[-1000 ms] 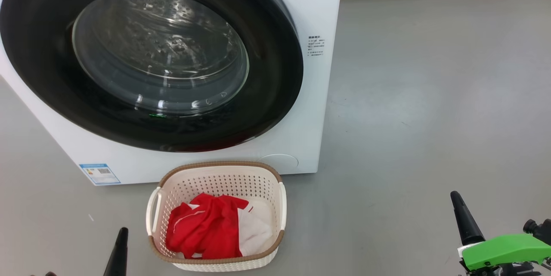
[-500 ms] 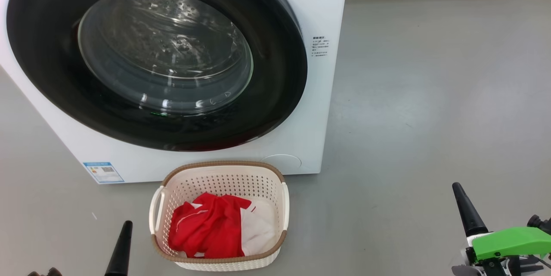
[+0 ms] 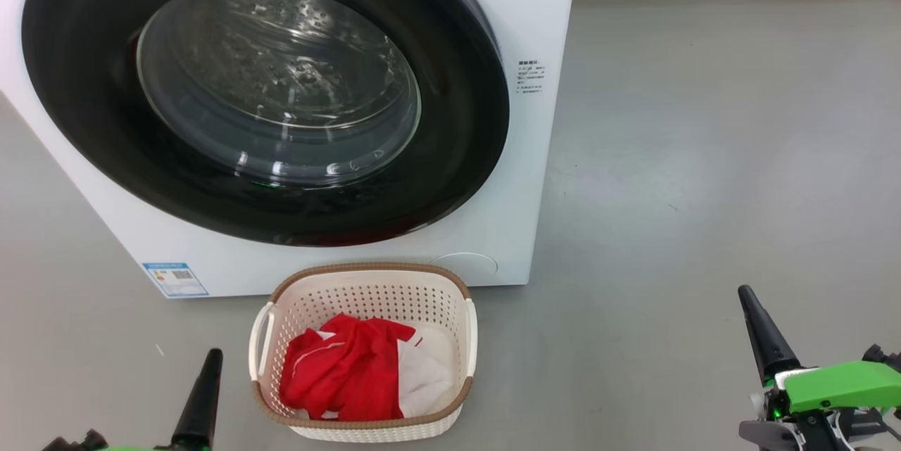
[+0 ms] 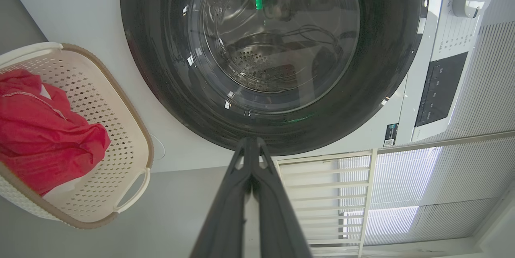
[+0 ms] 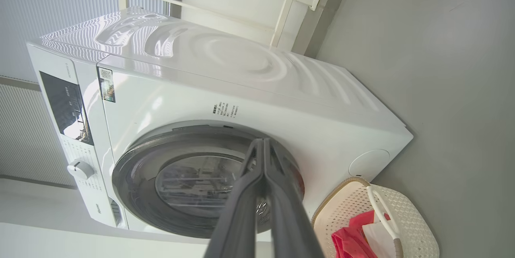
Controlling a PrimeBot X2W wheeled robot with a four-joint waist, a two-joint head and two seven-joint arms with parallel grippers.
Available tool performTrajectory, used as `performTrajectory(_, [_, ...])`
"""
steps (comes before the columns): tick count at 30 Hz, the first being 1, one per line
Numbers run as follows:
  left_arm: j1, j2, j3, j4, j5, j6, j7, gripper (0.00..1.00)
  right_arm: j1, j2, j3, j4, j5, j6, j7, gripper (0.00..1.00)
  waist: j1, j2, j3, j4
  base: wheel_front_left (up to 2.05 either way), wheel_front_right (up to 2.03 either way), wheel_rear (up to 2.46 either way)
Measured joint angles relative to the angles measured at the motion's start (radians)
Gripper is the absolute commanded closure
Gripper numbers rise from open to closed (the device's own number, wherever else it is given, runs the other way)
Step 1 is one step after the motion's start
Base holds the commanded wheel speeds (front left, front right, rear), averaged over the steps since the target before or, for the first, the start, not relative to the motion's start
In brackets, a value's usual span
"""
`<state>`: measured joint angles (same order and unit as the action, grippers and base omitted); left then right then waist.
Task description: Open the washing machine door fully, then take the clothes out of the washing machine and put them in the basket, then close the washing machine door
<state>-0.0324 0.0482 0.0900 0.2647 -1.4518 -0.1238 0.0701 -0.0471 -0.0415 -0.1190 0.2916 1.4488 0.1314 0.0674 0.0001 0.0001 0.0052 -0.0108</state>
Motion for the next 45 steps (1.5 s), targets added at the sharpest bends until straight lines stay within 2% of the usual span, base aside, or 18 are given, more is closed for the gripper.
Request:
performTrajectory(14, [-0.036,-0.004,-0.002,0.001,-0.142,0.000,0.037,1.00,-0.012,0.002,-0.009,-0.013,0.136,0.000,0.040,1.00,0.0000,0.0000,-0.002,0.011,0.00,0.00,0.00])
performTrajectory(45, [-0.036,-0.006,-0.002,0.001,-0.150,0.000,0.039,1.00,-0.021,0.003,-0.014,-0.016,0.156,0.000,0.040,1.00,0.0000,0.0000,-0.002,0.011,0.00,0.00,0.00])
